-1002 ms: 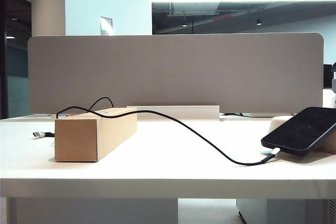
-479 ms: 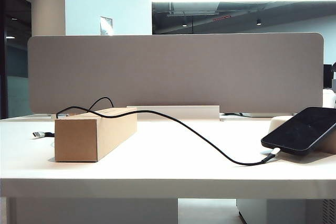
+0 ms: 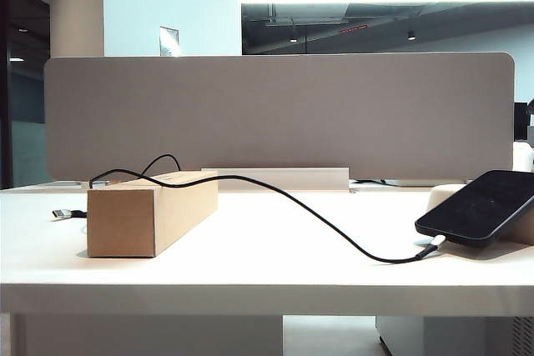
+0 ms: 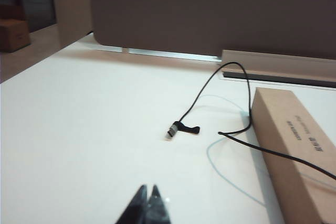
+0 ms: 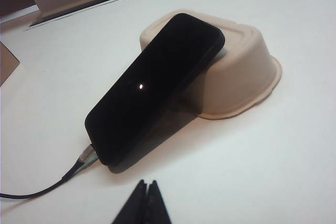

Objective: Pick up the charging cable and the phone, plug the charging cable into the charging port on the phone, and finally place them back on the table.

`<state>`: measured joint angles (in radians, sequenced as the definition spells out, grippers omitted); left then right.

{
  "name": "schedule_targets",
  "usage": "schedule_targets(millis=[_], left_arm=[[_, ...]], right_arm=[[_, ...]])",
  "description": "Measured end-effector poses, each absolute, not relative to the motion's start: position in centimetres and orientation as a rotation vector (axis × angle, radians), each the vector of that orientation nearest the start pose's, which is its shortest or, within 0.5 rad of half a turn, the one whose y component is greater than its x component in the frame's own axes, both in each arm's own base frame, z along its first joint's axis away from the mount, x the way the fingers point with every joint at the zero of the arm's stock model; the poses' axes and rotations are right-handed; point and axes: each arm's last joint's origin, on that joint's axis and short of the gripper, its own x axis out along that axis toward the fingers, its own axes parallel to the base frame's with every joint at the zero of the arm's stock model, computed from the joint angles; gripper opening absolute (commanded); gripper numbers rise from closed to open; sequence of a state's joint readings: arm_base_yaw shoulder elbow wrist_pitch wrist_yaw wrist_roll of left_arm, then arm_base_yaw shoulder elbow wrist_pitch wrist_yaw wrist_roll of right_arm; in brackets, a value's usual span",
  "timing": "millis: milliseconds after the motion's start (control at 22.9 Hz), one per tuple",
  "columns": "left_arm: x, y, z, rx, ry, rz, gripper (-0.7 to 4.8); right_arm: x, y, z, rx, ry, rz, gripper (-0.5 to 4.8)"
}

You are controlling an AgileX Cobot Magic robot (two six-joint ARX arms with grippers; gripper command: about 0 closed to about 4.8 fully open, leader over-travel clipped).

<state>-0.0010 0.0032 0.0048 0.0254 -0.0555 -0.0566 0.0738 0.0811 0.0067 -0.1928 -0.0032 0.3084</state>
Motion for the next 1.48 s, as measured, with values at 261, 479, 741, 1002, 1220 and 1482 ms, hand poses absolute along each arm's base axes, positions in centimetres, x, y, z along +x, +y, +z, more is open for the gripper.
schedule_targets(millis=[261, 479, 741, 1002, 1220, 1482], left_arm=[[9.8, 0.2, 16.7, -0.057, -0.028, 0.048, -0.06], [9.8, 0.2, 16.7, -0.058, -0.026, 0.048, -0.06], [9.8, 0.2, 16.7, -0.058, -0.026, 0.048, -0.06], [9.8, 0.2, 16.7, -0.058, -0.026, 0.049, -0.06], [9.8, 0.2, 16.7, -0.057, -0.025, 0.049, -0.06], [9.8, 0.2, 16.7, -0.057, -0.023, 0.048, -0.06]], right_arm=[[9.9, 0.7, 14.1, 0.297, 0.277, 0.035, -0.06], [9.9, 0.7, 14.1, 0.297, 0.277, 0.035, -0.06], [9.9, 0.7, 14.1, 0.297, 0.277, 0.035, -0.06], [9.9, 0.7, 14.1, 0.297, 0.277, 0.035, -0.06], [9.9, 0.7, 14.1, 0.271, 0.271, 0.027, -0.06], [9.7, 0.5, 15.6, 0.101, 0.094, -0.008, -0.06]])
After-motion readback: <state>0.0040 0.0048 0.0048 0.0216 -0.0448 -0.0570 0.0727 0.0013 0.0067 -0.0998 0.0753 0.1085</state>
